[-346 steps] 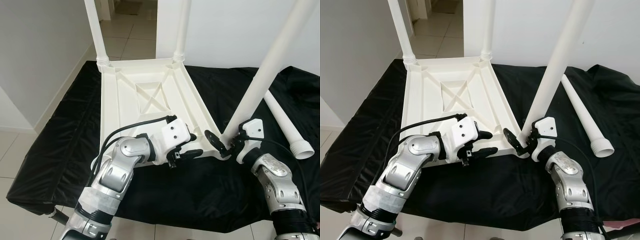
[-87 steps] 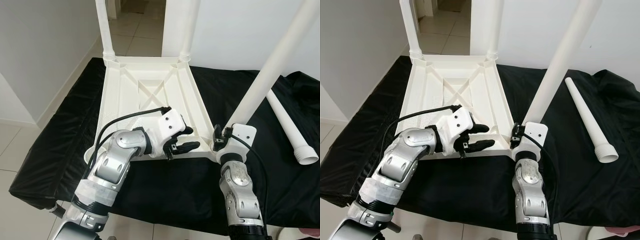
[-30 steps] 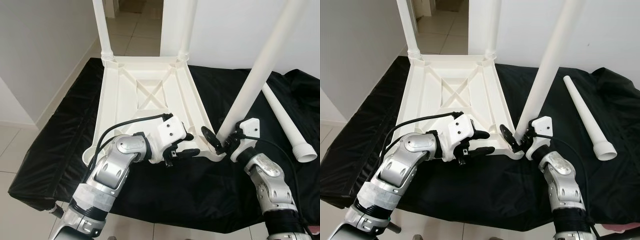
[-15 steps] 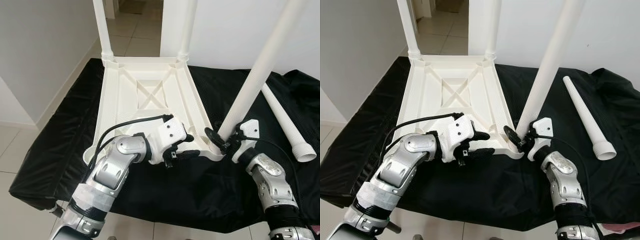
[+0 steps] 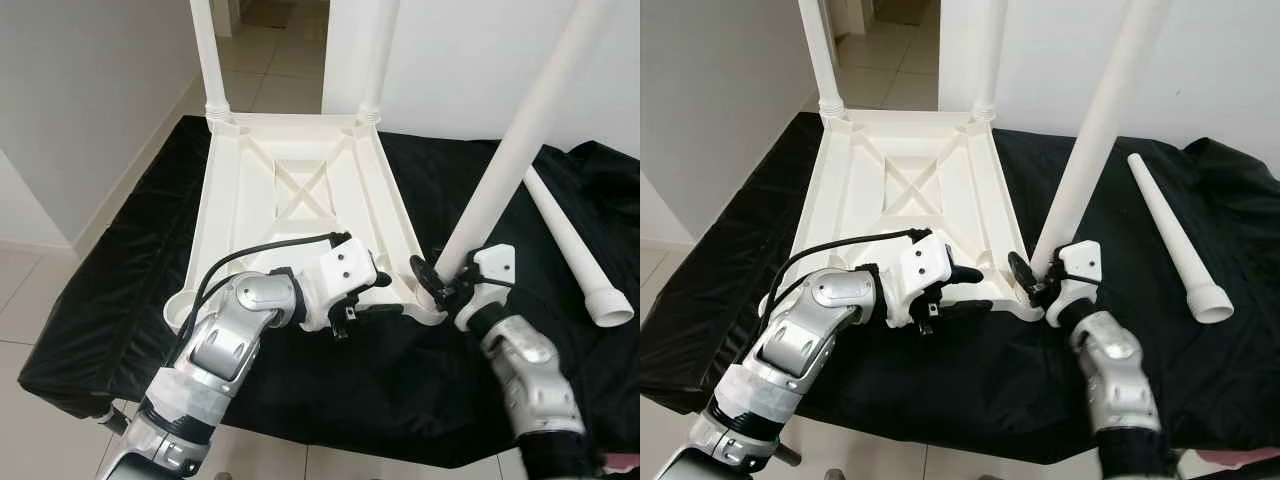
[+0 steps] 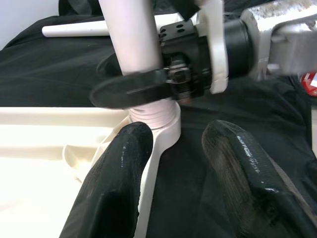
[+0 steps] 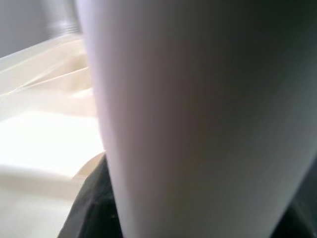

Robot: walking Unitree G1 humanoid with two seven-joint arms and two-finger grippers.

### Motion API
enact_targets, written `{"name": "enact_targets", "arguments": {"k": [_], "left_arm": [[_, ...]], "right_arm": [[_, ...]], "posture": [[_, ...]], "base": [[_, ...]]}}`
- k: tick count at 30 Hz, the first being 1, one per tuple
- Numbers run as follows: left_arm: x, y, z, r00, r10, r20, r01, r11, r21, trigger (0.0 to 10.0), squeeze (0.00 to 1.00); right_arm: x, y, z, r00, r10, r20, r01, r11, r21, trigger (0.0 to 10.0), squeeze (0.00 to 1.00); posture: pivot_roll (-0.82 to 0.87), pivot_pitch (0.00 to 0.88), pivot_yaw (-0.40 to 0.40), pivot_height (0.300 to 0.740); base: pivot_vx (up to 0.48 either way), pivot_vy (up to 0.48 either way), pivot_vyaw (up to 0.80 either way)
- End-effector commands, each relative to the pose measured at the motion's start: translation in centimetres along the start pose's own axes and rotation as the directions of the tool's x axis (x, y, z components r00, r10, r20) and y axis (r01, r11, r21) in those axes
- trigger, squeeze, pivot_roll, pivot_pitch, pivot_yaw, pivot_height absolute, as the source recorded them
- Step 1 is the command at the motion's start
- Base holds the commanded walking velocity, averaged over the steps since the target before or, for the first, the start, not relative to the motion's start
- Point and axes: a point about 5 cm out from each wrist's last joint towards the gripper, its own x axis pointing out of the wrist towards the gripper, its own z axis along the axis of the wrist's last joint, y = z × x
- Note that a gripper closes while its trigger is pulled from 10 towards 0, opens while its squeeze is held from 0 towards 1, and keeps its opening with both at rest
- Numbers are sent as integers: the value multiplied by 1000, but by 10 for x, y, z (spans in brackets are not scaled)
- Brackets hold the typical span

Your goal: Building children table

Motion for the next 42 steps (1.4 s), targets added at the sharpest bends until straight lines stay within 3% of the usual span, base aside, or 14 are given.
{"name": "enact_targets", "arguments": {"k": [1, 3, 4, 5, 7, 14, 27, 28, 41, 42], "left_arm": [[0, 0, 2, 999, 37, 10, -37, 999, 11, 10000, 0], [0, 0, 2, 999, 39, 9, -39, 999, 9, 10000, 0], [0, 0, 2, 999, 40, 10, -41, 999, 9, 10000, 0], [0, 0, 2, 999, 40, 10, -41, 999, 9, 10000, 0], [-1, 0, 2, 999, 44, 9, -44, 999, 8, 10000, 0], [-2, 0, 1, 999, 43, 3, -43, 999, 8, 10000, 0], [-2, 2, 1, 999, 53, 5, -53, 999, 8, 10000, 0], [-2, 2, 1, 999, 54, 5, -54, 998, 8, 10000, 0], [-3, 6, 1, 997, 76, 1, -76, 997, 12, 10000, 0], [-3, 6, 1, 997, 80, 1, -80, 997, 12, 10000, 0]], "right_arm": [[-7, -10, -17, 986, -127, -105, 126, 992, -17, 10000, 0], [-11, -4, -18, 956, -273, -104, 274, 962, -5, 10000, 0], [-12, 8, -19, 947, -304, -105, 309, 950, 37, 10000, 0], [-12, 8, -19, 947, -304, -105, 309, 950, 37, 10000, 0], [-9, 38, -12, 964, -260, -57, 266, 953, 147, 10000, 0], [-9, 40, -6, 972, -235, -30, 237, 962, 133, 10000, 0], [-11, 42, 0, 957, -286, -56, 290, 951, 103, 10000, 0], [-11, 41, 1, 956, -289, -51, 293, 951, 101, 10000, 1000], [-15, 16, 13, 974, -221, 45, 219, 975, 43, 10000, 1000], [-15, 10, 14, 983, -175, 56, 174, 985, 13, 10000, 1000]], "posture": [[-81, 0, -41, 740], [-79, 0, -42, 740], [-77, 0, -44, 740], [-77, 0, -44, 740], [-75, 0, -44, 740], [-79, 0, -44, 740], [-75, 0, -49, 740], [-74, 0, -48, 740], [-74, 0, -47, 740], [-71, 0, -48, 740]], "base": [[0, 0, 0], [0, 0, 0], [0, 0, 0], [0, 0, 0], [0, 0, 0], [0, 0, 0], [0, 0, 0], [0, 0, 0], [0, 0, 0], [0, 0, 0]]}}
